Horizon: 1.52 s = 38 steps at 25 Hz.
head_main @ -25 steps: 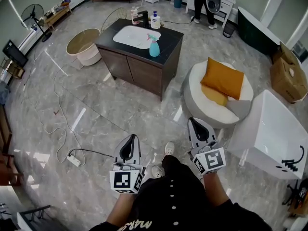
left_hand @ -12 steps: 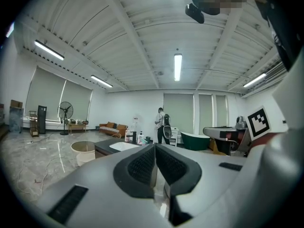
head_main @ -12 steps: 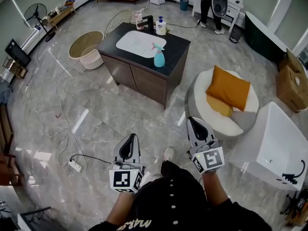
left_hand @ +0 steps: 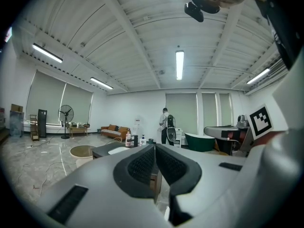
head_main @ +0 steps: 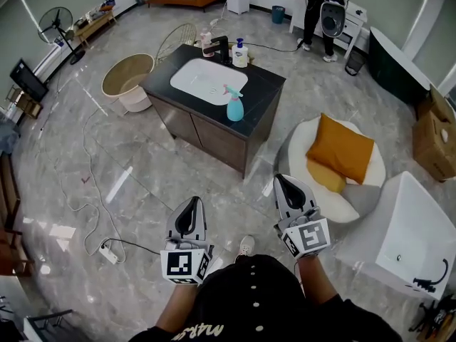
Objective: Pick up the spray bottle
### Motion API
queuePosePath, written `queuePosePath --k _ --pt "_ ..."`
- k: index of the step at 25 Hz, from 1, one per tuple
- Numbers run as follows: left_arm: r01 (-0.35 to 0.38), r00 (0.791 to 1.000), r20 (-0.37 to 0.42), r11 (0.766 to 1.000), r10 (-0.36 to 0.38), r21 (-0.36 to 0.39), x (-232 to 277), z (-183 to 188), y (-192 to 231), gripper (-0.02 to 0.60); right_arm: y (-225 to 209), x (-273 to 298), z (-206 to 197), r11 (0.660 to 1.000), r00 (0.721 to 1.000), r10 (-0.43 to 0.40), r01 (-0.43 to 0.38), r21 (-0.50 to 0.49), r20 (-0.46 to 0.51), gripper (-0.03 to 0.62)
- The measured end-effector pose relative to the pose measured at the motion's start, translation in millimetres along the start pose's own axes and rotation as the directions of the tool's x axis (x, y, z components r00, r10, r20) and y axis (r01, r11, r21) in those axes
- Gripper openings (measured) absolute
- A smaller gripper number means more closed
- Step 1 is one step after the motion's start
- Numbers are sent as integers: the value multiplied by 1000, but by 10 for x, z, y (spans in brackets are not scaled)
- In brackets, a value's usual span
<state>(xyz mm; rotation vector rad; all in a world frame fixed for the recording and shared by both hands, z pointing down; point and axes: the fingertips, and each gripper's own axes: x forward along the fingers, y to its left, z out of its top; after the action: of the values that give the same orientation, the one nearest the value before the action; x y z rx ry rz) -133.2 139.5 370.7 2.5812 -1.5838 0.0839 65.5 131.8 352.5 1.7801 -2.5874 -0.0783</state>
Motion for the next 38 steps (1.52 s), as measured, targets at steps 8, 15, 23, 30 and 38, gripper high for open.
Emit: queuePosePath --k 8,15,23,30,38 --pt "-34 999 -2 999 34 -4 359 13 -112 17 -328 262 -67 999 999 43 -43 6 -3 -5" --pt "-54 998 -34 998 54 -9 577 -99 -10 17 -413 510 -221 998 998 67 -67 20 -21 -5" --pt "-24 999 -26 1000 24 -9 1107 -75 110 17 -664 901 -328 999 998 45 -44 27 -34 -5" --pt "-18 1000 -25 1000 17 -18 1739 43 442 17 -901 1503 -342 999 998 32 -31 19 -46 -5" --pt "-13 1000 -7 1000 13 -7 2512 328 1024 17 -1101 2447 -226 999 999 33 -33 -1 -32 -5"
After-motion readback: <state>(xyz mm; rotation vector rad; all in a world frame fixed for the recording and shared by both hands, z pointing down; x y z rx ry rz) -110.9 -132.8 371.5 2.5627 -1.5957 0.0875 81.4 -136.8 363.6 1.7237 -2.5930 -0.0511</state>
